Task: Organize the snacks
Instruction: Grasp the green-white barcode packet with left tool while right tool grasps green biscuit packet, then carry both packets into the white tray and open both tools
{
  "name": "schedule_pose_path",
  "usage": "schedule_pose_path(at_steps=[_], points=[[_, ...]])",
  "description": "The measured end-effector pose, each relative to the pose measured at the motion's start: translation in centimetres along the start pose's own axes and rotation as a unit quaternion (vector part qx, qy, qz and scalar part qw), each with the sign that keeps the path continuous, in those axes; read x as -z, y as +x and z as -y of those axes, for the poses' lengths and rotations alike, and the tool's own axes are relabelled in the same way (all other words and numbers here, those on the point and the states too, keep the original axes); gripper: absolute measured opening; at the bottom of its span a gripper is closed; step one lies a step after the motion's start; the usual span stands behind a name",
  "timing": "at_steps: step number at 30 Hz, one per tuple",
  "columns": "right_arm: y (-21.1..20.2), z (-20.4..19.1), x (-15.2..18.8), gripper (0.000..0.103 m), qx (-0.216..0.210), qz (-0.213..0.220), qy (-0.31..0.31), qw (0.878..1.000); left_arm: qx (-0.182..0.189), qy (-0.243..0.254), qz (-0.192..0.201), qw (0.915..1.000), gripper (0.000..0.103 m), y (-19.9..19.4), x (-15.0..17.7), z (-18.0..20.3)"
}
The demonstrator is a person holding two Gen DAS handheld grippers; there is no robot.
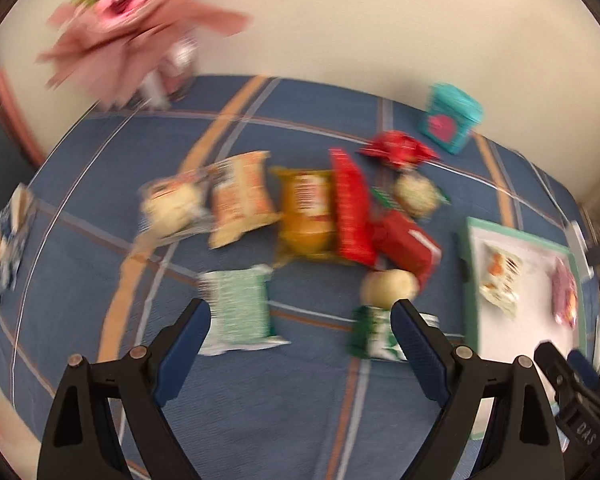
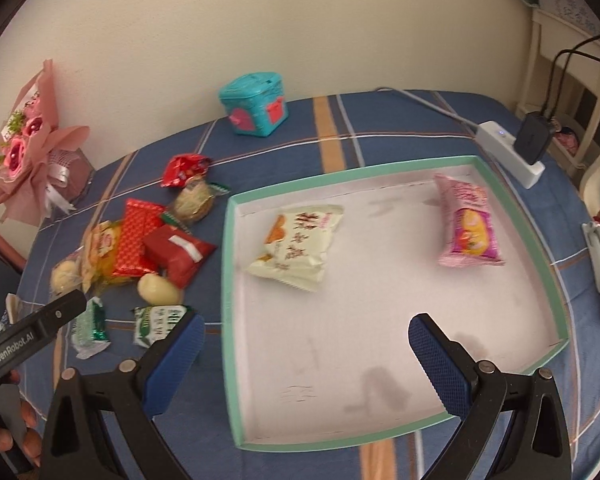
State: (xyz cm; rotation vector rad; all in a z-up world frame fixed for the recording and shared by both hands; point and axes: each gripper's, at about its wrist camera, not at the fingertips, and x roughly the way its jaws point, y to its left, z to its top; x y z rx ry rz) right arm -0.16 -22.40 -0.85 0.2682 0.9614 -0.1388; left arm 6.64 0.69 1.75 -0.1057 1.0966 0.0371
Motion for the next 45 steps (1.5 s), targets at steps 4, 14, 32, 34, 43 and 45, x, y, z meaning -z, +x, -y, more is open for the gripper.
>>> schedule_pose_path(at_steps=[4, 14, 32, 34, 43, 45], points=[[0.6, -2.5, 0.0, 0.103, -0.024, -0.008, -0.012, 1.000, -0.008, -0.058, -0.010, 0.9982, 0.092, 0.4, -0.3, -3.8], [2.6, -9.6, 0.3, 0.103, -0.072, -0.027, -0.066, 0.995, -0.006, -0.108, -0.037, 0.9934, 0.092, 2.6, -0.8, -7.3], [9.1, -12.3, 2.0, 0.074, -0.037, -0.091, -0.100, 0.990, 0.008, -0.092, -0.112, 0.9894, 0.067, 9.8, -1.2, -5.4], [9.1, -12.2, 2.1, 0.067, -0.030, -0.090, -0.102, 0.990, 0.002, -0.087, -0.113, 0.9897, 0.060, 10.1, -1.1, -5.2], [8.2, -11.9, 1.6, 0.062, -0.017, -0.091, -0.094, 0.991, -0.008, -0.087, -0.111, 0.9899, 0.050, 10.0, -1.3, -5.0], [7.5, -11.7, 1.2, 0.062, -0.023, -0.087, -0.089, 0.992, -0.006, -0.089, -0.110, 0.9899, 0.050, 9.6, -1.7, -5.4]])
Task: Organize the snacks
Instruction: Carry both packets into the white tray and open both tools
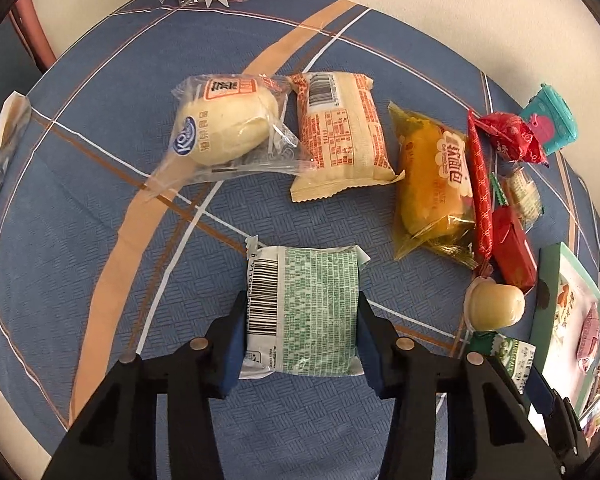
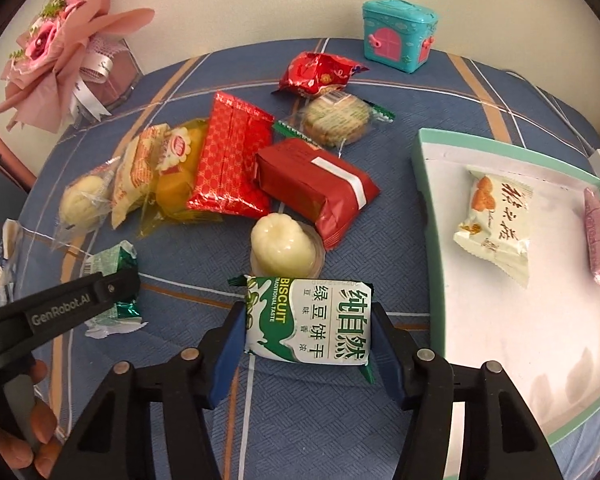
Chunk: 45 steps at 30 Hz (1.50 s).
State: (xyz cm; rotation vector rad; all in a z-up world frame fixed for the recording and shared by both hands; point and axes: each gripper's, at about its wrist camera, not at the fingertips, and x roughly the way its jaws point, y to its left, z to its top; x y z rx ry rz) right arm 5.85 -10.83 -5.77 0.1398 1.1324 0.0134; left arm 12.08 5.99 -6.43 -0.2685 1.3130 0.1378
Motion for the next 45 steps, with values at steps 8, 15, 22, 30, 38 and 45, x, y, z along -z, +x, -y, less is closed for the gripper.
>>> schedule_pose_path(at_steps=[8, 15, 22, 30, 38, 45], points=[[-3.6, 1.0, -0.9, 0.062, -0.022, 0.024, 0.012, 0.999, 0.010, 0.002, 0.040, 0.9991, 0.050, -3.4, 0.0, 0.3], [-5.2, 1.8, -1.3, 0.062, -0.027, 0.037, 0.019, 0.999, 0.011, 0.006, 0.058, 0.9982, 0.050, -5.3, 0.4, 1.7], [-6.3, 4.2, -1.6, 0.062, -0.021, 0.052, 0.035, 0.998, 0.017, 0.026, 0.073, 0.9969, 0.050, -7.4, 1.7, 3.3], [-7.5, 10.1, -1.7, 0.062, 0.014, 0.067, 0.084, 0.994, 0.043, 0.071, 0.077, 0.9936, 0.050, -8.0, 2.7, 7.5], [-8.3, 18.2, -1.0, 0.062, 0.058, 0.074, 0.159, 0.983, 0.086, 0.150, 0.068, 0.9826, 0.050, -8.2, 5.1, 14.2], [-7.5, 21.3, -1.1, 0.062, 0.057, 0.073, 0.189, 0.978, 0.109, 0.216, 0.070, 0.9678, 0.050, -7.2, 6.5, 20.9]])
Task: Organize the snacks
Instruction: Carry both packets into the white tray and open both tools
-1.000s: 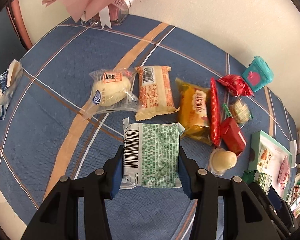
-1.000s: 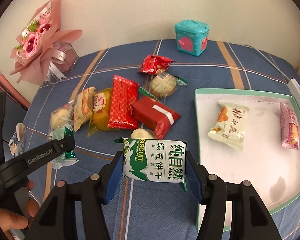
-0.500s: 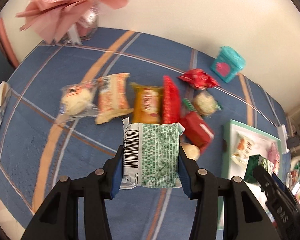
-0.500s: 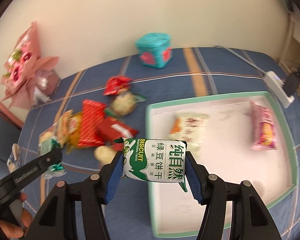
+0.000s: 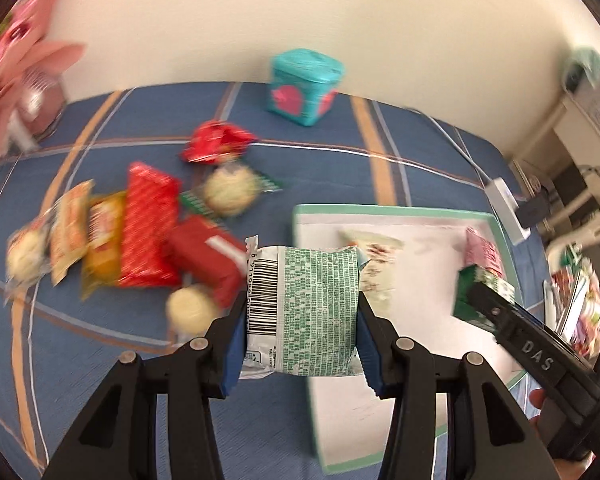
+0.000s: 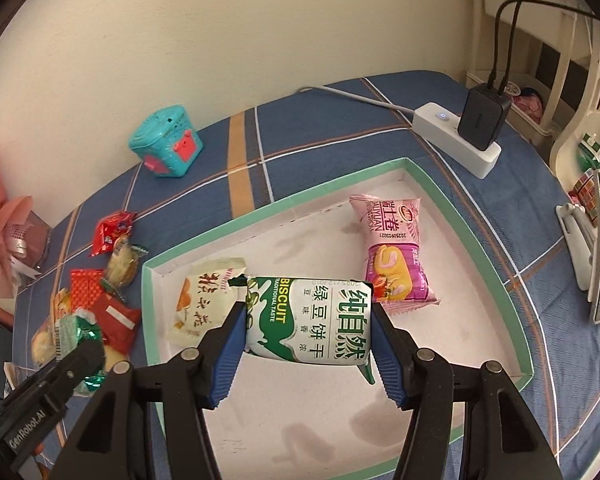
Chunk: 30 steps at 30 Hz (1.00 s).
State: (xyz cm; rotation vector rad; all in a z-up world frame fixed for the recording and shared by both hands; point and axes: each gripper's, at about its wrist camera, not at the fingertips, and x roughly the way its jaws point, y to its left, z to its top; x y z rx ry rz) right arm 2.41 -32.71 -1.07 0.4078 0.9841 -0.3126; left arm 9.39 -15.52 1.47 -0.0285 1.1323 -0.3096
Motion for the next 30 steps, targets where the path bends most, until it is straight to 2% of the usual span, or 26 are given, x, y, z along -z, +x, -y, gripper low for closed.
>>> schedule_pose_path(at_steps=[8, 27, 30], points=[[1.6, 0.4, -0.7, 0.062, -0.001, -0.002, -0.003, 1.000, 0.015, 0.034, -0.008, 0.9993, 0.050, 2.7, -1.1, 3.8], [4.8, 1.2, -2.6, 0.062, 0.017, -0.012, -0.002, 1.000, 0.029, 0.036, -0.027, 0.9986, 0.050, 7.5, -2.1, 4.2], [4.9, 1.3, -2.5, 0.063, 0.014, -0.019, -0.001, 1.000, 0.027, 0.034, -0.027, 0.9987, 0.055, 7.3, -2.1, 4.0]])
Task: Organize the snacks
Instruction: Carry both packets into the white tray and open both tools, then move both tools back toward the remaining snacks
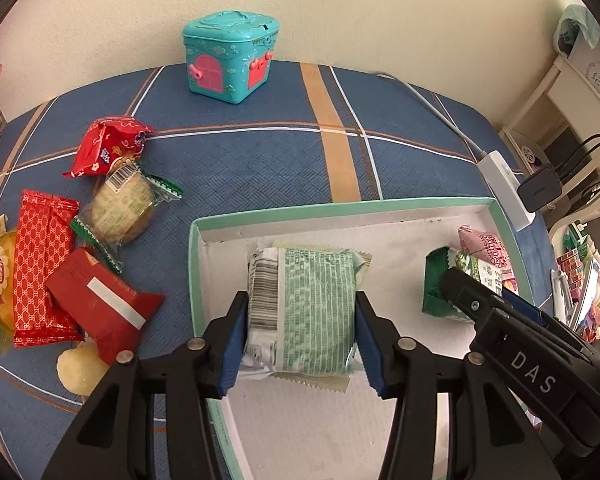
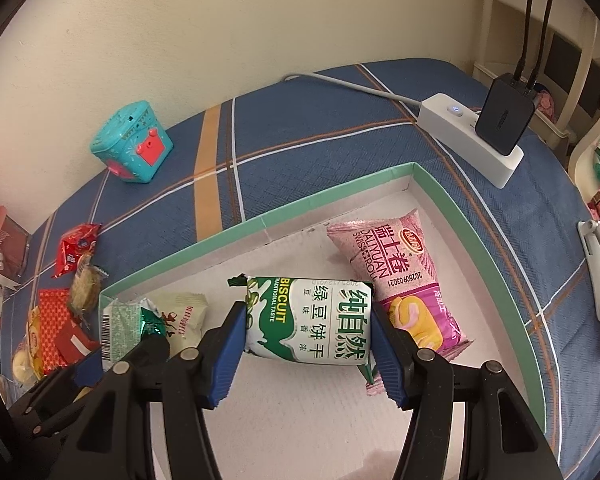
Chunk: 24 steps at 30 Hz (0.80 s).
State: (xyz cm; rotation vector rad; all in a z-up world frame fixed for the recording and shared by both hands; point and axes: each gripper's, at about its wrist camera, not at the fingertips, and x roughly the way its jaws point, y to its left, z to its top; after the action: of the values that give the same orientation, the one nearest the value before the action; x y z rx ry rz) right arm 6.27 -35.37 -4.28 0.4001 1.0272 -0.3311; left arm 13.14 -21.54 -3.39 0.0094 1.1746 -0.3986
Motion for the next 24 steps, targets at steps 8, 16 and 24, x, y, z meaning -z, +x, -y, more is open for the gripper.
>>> schedule_pose_path(at_steps=[8, 16, 24], points=[[-0.8, 0.4, -0.1, 0.064, -0.013, 0.005, 0.001, 1.000, 0.010, -0.011, 0.004, 0.9999, 0.074, -1.6, 0.0, -0.7], [-2.8, -0.4, 1.0, 0.064, -0.011, 0.009, -0.010, 1.000, -0.007, -0.037, 0.008, 0.9992, 0.074, -4.3, 0.8, -2.6], [-4.1, -2.1, 3.8, 0.064, -0.008, -0.001, -0.034, 0.999, -0.034, -0.074, 0.011, 0.9966, 0.075, -6.1, 3.2, -5.4]])
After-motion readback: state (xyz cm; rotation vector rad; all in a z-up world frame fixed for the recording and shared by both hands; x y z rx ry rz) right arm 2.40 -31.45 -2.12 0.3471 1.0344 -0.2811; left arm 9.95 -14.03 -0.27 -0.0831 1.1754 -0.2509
